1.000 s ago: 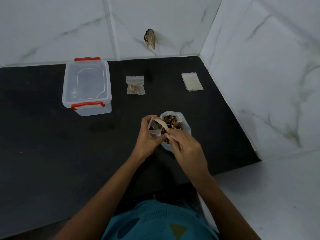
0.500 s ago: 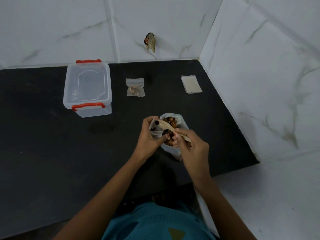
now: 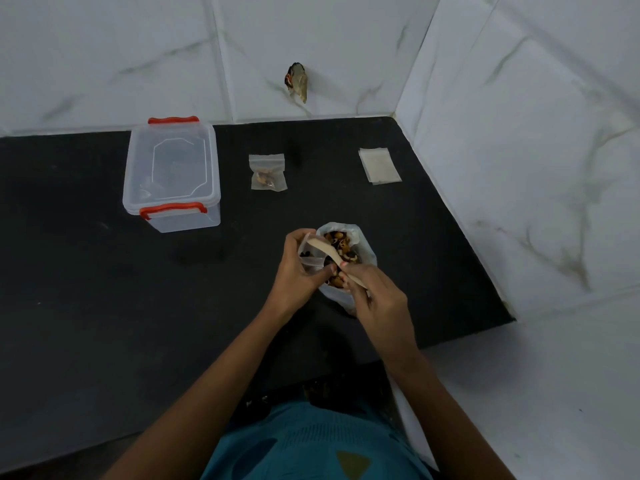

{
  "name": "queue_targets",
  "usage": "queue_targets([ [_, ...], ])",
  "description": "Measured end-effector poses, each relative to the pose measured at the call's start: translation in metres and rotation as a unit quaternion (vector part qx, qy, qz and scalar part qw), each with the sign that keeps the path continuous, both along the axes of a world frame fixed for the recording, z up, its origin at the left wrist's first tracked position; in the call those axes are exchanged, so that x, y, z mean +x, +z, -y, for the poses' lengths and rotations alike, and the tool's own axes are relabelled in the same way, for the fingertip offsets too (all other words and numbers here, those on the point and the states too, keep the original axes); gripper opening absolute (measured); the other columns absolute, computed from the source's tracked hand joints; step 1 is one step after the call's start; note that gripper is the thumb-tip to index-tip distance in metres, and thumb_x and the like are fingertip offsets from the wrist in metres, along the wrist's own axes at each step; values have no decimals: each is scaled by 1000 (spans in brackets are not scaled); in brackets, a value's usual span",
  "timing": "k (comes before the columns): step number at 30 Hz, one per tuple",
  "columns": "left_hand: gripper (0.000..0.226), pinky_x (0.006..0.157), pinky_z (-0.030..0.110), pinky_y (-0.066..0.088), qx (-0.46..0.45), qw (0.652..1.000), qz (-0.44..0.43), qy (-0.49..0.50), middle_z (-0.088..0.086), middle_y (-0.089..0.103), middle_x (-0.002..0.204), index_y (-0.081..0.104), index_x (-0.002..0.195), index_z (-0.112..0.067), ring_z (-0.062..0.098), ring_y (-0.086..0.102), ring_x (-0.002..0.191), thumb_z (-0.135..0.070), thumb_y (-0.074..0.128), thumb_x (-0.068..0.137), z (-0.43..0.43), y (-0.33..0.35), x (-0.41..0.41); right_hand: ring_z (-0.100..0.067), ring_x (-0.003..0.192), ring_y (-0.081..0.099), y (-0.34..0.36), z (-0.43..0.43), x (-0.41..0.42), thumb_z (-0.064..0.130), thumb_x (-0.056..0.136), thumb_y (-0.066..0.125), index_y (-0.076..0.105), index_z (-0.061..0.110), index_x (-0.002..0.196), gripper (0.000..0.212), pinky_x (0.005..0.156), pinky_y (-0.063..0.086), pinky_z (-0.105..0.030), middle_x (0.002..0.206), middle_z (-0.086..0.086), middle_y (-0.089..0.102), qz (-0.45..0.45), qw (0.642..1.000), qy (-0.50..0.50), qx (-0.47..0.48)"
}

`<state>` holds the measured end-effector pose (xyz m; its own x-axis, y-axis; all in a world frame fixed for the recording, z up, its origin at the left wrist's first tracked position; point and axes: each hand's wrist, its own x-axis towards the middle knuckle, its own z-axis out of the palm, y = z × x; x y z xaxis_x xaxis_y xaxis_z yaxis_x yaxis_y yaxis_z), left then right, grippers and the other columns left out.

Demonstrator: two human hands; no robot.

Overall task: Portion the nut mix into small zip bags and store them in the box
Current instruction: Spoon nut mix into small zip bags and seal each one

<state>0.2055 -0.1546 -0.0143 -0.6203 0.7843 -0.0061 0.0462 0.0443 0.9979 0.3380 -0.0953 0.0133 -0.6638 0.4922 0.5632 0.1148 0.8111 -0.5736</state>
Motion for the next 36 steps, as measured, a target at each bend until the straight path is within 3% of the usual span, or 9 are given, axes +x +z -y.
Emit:
queue_targets([
  [4,57,77,3,42,-4,1000,3,9,-7,44,116,38,117,-21,-5,45,105,2,69,76,-1,4,1,-2,96,57,6,0,0,15,85,51,61,4,104,24,81,46,-4,94,-8,66,-29,996,-19,-84],
  [9,55,77,7,46,-7,1000,12,5,-14,44,112,39,118,-22,-1,46,105,-1,69,77,-1,5,3,-2,92,60,8,-5,1,19,84,52,63,-3,103,31,77,48,-4,95,2,60,-59,988,-51,-136],
  [14,54,82,7,44,-3,1000,9,3,-12,47,116,42,119,-23,-3,46,108,2,68,78,-3,5,5,-3,95,58,4,-6,3,18,86,52,61,3,104,25,79,48,-5,93,-13,68,-40,995,-23,-93],
  [19,55,85,3,40,7,1000,9,4,-18,48,114,43,118,-23,-15,45,106,4,68,77,-6,5,6,-12,94,58,-4,-6,6,24,95,43,50,13,107,18,86,46,-14,92,-14,68,-22,1000,-2,-4],
  [25,58,87,14,46,18,1000,21,13,-17,47,113,42,111,-34,-5,47,109,4,67,77,-8,6,7,-12,96,58,-1,-9,9,11,86,49,50,15,106,21,84,45,-6,91,-14,67,-25,999,-1,-46],
  [28,57,87,18,47,14,999,27,12,-18,45,113,41,115,-29,-3,46,109,4,67,77,-8,8,7,-12,95,59,0,-12,10,12,85,49,51,15,104,20,81,45,-3,91,-8,65,-30,997,-5,-74],
  [33,59,92,23,46,12,999,29,10,-19,44,113,39,118,-27,-5,46,108,7,65,77,-9,10,9,-11,95,59,-1,-14,9,10,84,50,63,-4,100,25,79,45,-1,90,-17,67,-30,994,-26,-103],
  [36,60,95,31,46,3,1000,28,8,-20,44,113,39,119,-27,-3,47,108,7,65,77,-11,11,9,-12,95,60,-1,-15,8,16,85,49,62,-5,101,29,79,46,-2,92,-13,66,-30,992,-29,-116],
])
